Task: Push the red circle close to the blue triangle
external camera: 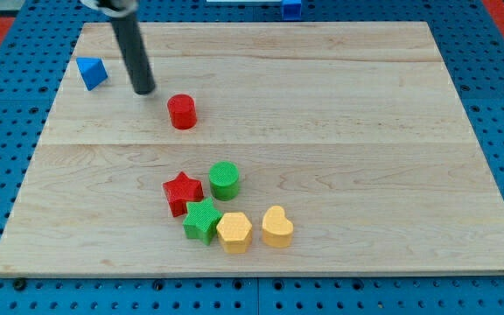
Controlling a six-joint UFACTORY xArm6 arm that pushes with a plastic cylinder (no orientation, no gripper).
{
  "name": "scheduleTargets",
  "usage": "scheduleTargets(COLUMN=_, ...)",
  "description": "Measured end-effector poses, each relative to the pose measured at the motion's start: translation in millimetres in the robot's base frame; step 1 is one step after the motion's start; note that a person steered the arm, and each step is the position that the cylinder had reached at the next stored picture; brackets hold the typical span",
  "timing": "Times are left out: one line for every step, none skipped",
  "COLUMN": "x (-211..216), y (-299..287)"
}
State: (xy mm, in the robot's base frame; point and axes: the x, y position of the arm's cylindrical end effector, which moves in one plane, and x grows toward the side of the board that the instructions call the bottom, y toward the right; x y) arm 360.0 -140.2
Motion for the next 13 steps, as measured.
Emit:
scheduleTargets(x=4.1, y=-55.8)
scheduleTargets(x=-15.1, y=-104.0)
scheduleTargets(x=-59.2, y=-96.7)
scheduleTargets(x=-98.8, y=-80.3)
scheduleTargets(x=-91.1, y=-35.5)
scheduleTargets(x=-79.6, y=48.4)
scheduleTargets(x=3.1, y=84.3)
scheduleTargets(x=32.9, y=85.6)
scheduleTargets(x=42.9, y=27.5)
scheduleTargets(x=56.9, y=39.0)
scheduleTargets(x=42.3, y=39.0)
scheduleTargets(x=41.4, y=39.0)
scheduleTargets(x=34.4, y=39.0)
